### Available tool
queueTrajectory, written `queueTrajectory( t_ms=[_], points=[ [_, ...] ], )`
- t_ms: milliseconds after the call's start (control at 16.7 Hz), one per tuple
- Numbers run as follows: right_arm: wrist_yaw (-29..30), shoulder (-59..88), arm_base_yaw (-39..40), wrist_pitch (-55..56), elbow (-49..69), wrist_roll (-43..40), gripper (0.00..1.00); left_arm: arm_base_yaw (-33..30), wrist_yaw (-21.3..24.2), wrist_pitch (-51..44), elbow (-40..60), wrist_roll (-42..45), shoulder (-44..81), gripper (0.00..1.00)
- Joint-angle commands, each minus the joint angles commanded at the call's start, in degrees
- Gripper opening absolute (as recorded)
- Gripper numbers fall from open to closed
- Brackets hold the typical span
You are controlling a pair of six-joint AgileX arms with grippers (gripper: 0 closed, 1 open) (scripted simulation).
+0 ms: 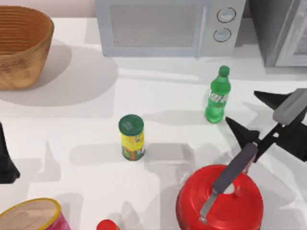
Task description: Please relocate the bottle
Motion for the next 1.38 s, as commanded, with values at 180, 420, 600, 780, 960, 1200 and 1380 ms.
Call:
queueTrajectory(
  t_ms=[180, 420, 600, 780, 960, 1200, 1380],
  points=[
    [3.3, 2.4, 3.5, -3.9, 6.4, 0.4, 1.00, 0.0, 0.0, 0.0, 0.0, 0.0, 0.0, 1.00],
    [7.7, 5.4, 7.9, -9.0, 14.8, 0.9, 1.00, 0.0, 0.0, 0.0, 0.0, 0.0, 0.0, 1.00],
    [8.8, 6.1, 9.0, -10.3, 16.7, 1.0, 1.00, 0.0, 0.0, 0.0, 0.0, 0.0, 0.0, 1.00],
    [8.8, 6.1, 9.0, -10.3, 16.7, 1.0, 1.00, 0.0, 0.0, 0.0, 0.0, 0.0, 0.0, 1.00],
    [8.8, 6.1, 9.0, -10.3, 16.7, 1.0, 0.77, 0.0, 0.0, 0.0, 0.0, 0.0, 0.0, 1.00],
    [8.8, 6.1, 9.0, -10.3, 16.7, 1.0, 0.47, 0.0, 0.0, 0.0, 0.0, 0.0, 0.0, 1.00],
    [8.8, 6.1, 9.0, -10.3, 16.7, 1.0, 0.25, 0.0, 0.0, 0.0, 0.0, 0.0, 0.0, 1.00]
  ],
)
